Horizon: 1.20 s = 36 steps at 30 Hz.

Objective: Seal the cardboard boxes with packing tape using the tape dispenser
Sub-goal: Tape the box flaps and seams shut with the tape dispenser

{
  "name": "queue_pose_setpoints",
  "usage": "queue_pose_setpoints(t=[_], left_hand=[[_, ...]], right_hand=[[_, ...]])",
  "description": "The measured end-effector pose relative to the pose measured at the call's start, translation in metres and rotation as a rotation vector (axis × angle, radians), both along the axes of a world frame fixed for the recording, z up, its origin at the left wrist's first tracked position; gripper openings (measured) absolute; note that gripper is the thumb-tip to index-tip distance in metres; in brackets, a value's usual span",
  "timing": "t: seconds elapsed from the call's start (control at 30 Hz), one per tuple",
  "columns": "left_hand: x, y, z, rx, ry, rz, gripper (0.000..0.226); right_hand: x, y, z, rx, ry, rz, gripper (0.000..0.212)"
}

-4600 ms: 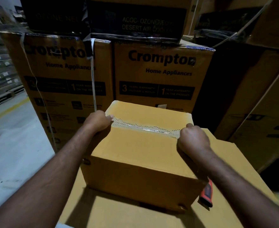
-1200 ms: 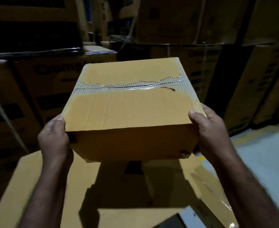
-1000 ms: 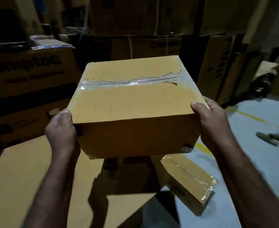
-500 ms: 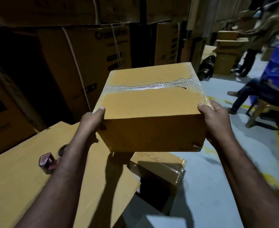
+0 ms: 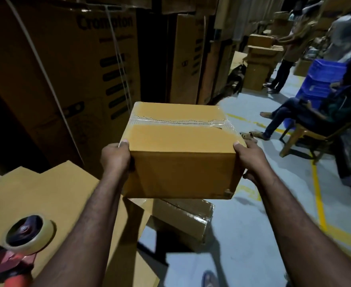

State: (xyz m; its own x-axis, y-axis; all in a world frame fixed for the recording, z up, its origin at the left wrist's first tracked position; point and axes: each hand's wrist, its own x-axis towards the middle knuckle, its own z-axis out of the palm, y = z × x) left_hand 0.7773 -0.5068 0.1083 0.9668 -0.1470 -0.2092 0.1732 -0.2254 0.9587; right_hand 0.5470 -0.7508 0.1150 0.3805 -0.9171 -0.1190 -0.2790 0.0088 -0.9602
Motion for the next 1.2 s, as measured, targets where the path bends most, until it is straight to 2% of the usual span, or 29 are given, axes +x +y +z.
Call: queue_pose_setpoints(t=[0.03, 0.1, 0.23, 0.33, 0.43, 0.57, 0.67, 0.73, 0.83, 1.03, 1.2], left_hand=[[0.006, -0.010, -0.005, 0.003, 0.006, 0.026, 0.022], [0.021, -0.031, -0.020, 0.025, 0.021, 0.079, 0.019], [0.055, -0.084, -0.055, 0.055, 0.081, 0.189, 0.018], [0.067, -0.125, -0.081, 0.049, 0.122, 0.327, 0.026], [0.073, -0.153, -0.109, 0.037, 0.193, 0.466, 0.027], [0.079, -0.162, -0.154, 0.032, 0.279, 0.587, 0.026], [0.085, -0.158, -0.193, 0.093, 0.323, 0.590, 0.025], [0.093, -0.154, -0.222, 0.085, 0.368, 0.562, 0.023], [0.108, -0.150, -0.276, 0.039, 0.419, 0.518, 0.006], [0.138, -0.148, -0.420, -0.016, 0.450, 0.577, 0.011], [0.143, -0.146, -0.503, -0.081, 0.430, 0.696, 0.015]], right_hand=[[0.008, -0.015, -0.003, 0.043, 0.031, 0.050, 0.022], [0.031, -0.049, -0.009, 0.087, 0.078, 0.135, 0.033], [0.090, -0.125, -0.023, 0.125, 0.090, 0.239, 0.027], [0.135, -0.179, -0.045, 0.140, 0.122, 0.300, 0.023], [0.178, -0.221, -0.077, 0.165, 0.166, 0.384, 0.028], [0.236, -0.244, -0.119, 0.170, 0.219, 0.519, 0.033], [0.282, -0.247, -0.159, 0.187, 0.246, 0.607, 0.026], [0.313, -0.248, -0.189, 0.188, 0.268, 0.650, 0.025], [0.359, -0.248, -0.247, 0.187, 0.275, 0.707, 0.032], [0.427, -0.248, -0.394, 0.257, 0.273, 0.715, 0.039], [0.461, -0.242, -0.498, 0.284, 0.279, 0.788, 0.041]])
